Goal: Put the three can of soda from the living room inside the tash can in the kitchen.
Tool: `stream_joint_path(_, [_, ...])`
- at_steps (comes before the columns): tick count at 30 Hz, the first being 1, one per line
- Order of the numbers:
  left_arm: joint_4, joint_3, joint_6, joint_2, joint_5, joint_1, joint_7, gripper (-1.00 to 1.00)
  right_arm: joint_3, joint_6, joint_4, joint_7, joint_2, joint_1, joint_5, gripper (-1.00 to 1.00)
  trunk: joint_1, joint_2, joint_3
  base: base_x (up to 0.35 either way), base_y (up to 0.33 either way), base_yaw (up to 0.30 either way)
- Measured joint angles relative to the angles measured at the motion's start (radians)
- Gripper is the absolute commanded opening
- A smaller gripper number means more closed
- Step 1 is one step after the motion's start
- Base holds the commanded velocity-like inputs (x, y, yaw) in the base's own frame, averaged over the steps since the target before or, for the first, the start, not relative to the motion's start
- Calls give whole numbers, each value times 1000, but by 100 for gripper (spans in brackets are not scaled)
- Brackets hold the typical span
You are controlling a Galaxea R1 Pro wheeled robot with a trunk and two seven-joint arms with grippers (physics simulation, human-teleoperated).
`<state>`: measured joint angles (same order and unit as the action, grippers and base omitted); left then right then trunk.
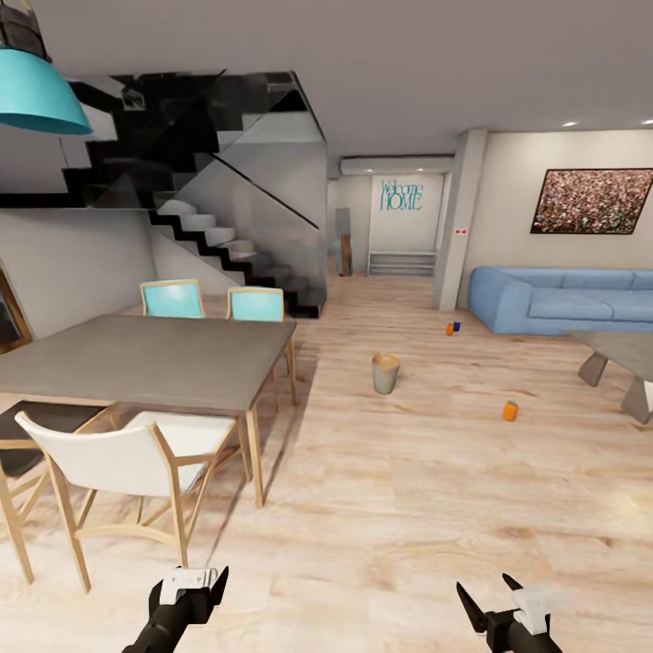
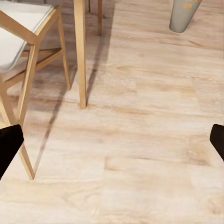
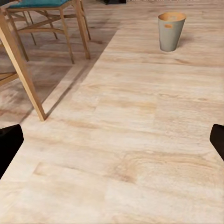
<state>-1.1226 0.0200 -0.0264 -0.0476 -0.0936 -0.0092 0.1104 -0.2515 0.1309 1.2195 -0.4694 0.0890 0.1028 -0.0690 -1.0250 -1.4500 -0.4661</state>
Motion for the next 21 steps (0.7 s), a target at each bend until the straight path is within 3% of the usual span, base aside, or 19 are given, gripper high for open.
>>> stream_joint_path(11, [5,-1,0,0,8,0,-1,100,1,0,0,0,0,0,0,100,0,0,2,322,-9,-163])
stream_joint_path(21, [36,1,0,0,9,-2,-5,100,1,-1,0,0,0,0,0,100,0,0,4,294,-127,-108])
